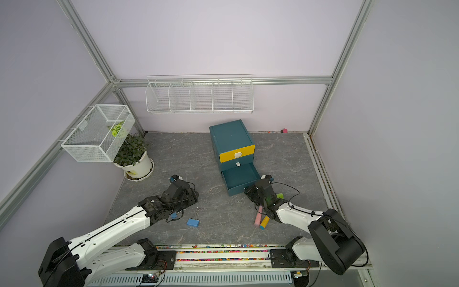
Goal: Put the binder clips in the drawer according to color
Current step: Open the drawer in the storage box.
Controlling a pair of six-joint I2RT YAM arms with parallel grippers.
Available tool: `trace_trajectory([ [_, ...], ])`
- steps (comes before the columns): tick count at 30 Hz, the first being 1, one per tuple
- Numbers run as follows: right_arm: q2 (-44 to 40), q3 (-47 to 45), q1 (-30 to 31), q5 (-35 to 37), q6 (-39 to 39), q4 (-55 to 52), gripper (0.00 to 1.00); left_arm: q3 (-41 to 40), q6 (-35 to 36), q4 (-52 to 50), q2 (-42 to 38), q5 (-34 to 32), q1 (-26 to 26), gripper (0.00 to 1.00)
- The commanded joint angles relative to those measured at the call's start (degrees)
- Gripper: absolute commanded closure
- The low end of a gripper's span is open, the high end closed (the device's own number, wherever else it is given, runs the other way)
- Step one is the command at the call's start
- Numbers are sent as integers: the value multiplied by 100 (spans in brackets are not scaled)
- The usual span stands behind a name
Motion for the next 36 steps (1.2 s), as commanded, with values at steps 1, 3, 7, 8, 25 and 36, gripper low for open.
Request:
trace_trajectory([
  [1, -1, -49, 45, -28, -109, -77, 100, 191, -19, -181, 90, 47, 22, 49],
  [3, 114, -23, 44, -89, -101, -36, 100, 252, -44, -265, 145, 46, 19, 48],
  [7, 254, 20, 46, -136, -110, -52, 100, 265, -129, -369, 175, 102, 21, 45],
  [8, 246, 7, 46, -121, -109, -53, 100, 271, -143, -406, 187, 108, 18, 43],
  [25, -1548, 358, 58, 387, -1753, -2411, 27, 357, -306, -1578, 130, 517, -67, 20],
  [36, -2855, 1261, 56, -145, -3630, -4536, 17, 175, -62, -2039, 608, 725, -978, 10],
])
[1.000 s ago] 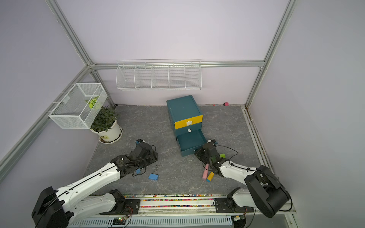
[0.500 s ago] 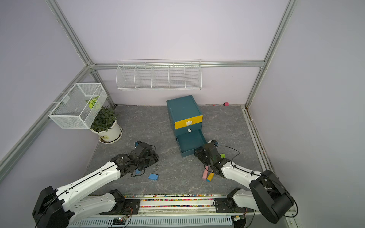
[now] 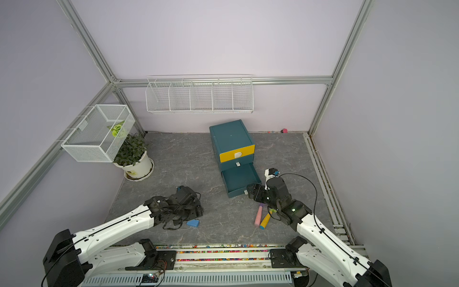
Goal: Put the binder clips in the drawer according to color
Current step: Open the drawer in the storage box, then pick up the binder clip at the center of the board.
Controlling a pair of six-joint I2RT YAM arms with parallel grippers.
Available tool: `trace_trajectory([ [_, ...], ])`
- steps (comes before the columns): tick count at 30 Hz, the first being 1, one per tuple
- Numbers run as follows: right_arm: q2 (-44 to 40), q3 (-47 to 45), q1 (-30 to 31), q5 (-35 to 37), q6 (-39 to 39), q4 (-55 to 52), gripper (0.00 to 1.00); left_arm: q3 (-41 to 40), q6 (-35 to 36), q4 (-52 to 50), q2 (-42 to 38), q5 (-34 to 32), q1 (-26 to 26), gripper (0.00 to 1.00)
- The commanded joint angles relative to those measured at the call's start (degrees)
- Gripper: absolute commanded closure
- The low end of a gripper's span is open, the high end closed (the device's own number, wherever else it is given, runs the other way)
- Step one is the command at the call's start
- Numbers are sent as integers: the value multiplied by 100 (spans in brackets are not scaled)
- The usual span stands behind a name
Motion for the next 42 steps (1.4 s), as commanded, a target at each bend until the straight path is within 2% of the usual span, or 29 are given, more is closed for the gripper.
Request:
trace_trajectory([
  [1, -124, 306, 29, -361, -762, -899, 17, -114, 92, -385, 261, -1, -165, 9],
  [9, -254, 551, 120, -2169, -1341, -1403, 17, -327, 115, -116, 597, -145, -167, 9],
  [11, -340, 524, 230, -2324, -1383, -1581, 17, -290, 185, -12, 876, -127, -167, 10],
  [20, -1046, 161, 477, -2151, -851, -1845, 18, -322, 275, 283, 1237, -223, -98, 16],
  [22, -1090, 84, 478, -2130, -763, -1804, 19, -314, 317, 394, 1348, -190, -97, 21],
  [26, -1124, 49, 477, -1931, -696, -1863, 21, -344, 288, 502, 1444, -143, -104, 42],
  [29, -1151, 57, 477, -1781, -684, -1881, 22, -264, 217, 403, 1195, -252, -114, 48],
  [32, -1163, 62, 473, -1666, -646, -1843, 23, 12, 203, 301, 911, -362, -136, 52],
  [36, -1192, 65, 476, -1515, -593, -1828, 24, 598, 300, 482, 870, -372, -167, 52],
  [42, -1453, 90, 476, -1271, -551, -1922, 25, 1775, 787, 1156, 1765, -286, -170, 52],
])
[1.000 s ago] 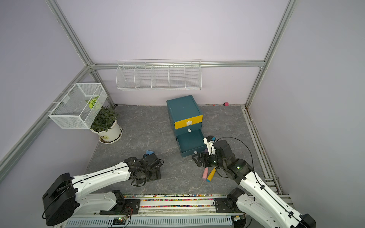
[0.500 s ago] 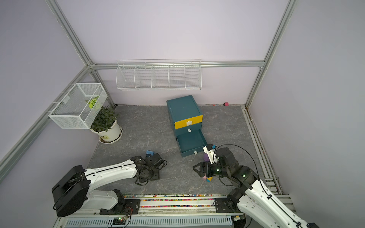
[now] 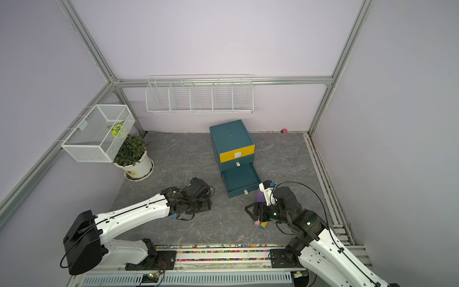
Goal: Put the binder clips in the drawer according to color
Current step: Place the binder clip in the drawer.
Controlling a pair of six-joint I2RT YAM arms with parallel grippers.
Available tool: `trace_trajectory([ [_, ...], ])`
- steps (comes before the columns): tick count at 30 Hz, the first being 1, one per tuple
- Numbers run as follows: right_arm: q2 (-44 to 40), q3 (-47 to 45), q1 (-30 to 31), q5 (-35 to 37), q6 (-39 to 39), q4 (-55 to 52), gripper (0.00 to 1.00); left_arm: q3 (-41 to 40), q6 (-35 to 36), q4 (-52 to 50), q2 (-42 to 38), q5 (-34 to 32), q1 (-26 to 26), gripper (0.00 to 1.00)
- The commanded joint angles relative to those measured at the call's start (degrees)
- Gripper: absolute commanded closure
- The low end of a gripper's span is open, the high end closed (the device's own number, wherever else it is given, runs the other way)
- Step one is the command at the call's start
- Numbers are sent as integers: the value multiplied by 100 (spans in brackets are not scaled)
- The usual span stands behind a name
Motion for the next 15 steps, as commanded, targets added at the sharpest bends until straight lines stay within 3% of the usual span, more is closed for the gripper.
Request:
trace_trajectory([
  [1, -187, -39, 41, 268, 72, -113, 25, 670, 372, 550, 612, -20, -14, 52],
  [9, -430, -31, 37, 410, 190, -222, 25, 2632, 696, 560, 2371, -132, -10, 52],
  [15, -568, -5, 40, 497, 164, -367, 25, 3538, 699, 225, 3193, -74, -14, 52],
])
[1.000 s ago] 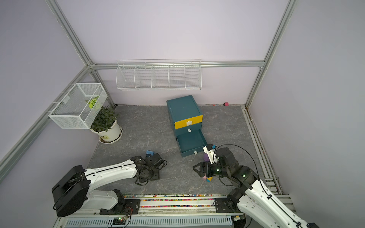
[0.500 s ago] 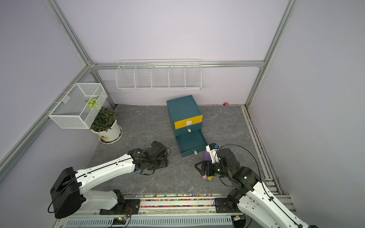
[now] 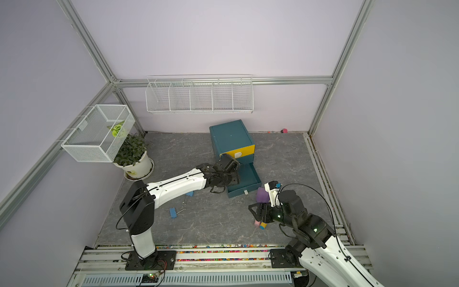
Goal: Put the binder clips in the drawer according to color
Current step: Place the binder clip in the drawer.
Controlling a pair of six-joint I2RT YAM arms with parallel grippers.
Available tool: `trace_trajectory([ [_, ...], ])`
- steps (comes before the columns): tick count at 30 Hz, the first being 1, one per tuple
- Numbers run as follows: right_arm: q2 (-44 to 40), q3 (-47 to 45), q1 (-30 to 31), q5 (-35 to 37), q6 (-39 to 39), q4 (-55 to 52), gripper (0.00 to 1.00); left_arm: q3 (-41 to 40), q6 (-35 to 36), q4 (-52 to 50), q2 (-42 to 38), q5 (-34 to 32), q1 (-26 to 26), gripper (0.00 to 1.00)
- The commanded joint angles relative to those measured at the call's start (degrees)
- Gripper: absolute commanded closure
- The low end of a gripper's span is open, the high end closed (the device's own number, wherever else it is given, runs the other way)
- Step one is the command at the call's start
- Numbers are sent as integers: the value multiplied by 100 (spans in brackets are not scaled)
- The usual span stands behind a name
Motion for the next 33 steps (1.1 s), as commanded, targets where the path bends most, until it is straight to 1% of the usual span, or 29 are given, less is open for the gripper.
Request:
trace_trajectory([
  [1, -101, 4, 40, 153, 37, -161, 25, 328, 64, -326, 222, -65, -12, 52],
  [4, -128, -25, 45, 191, 51, -138, 25, 235, -9, -356, 221, -105, -12, 50],
  [9, -83, -83, 40, 201, 90, -23, 25, 207, -40, -342, 337, 12, -30, 42],
  [14, -49, -48, 40, 244, 88, -63, 25, 298, -34, -380, 352, 42, -38, 29],
  [17, -55, -64, 45, 262, 103, -61, 25, 309, -26, -390, 288, 45, -40, 25],
  [21, -57, -70, 40, 276, 128, -38, 25, 151, -58, -408, -55, -124, -52, 24],
  [25, -58, -70, 39, 272, 117, -20, 25, -378, -150, -581, -743, -548, -47, 25],
  [28, -60, -108, 44, 260, 121, 52, 25, -1026, -184, -815, -1321, -827, 75, 25],
  [30, -56, -135, 40, 237, 126, 123, 24, -1652, -200, -806, -1742, -780, 335, 24],
  [33, -36, -160, 44, 219, 121, 182, 24, -2428, -16, -833, -2173, -611, 889, 18],
])
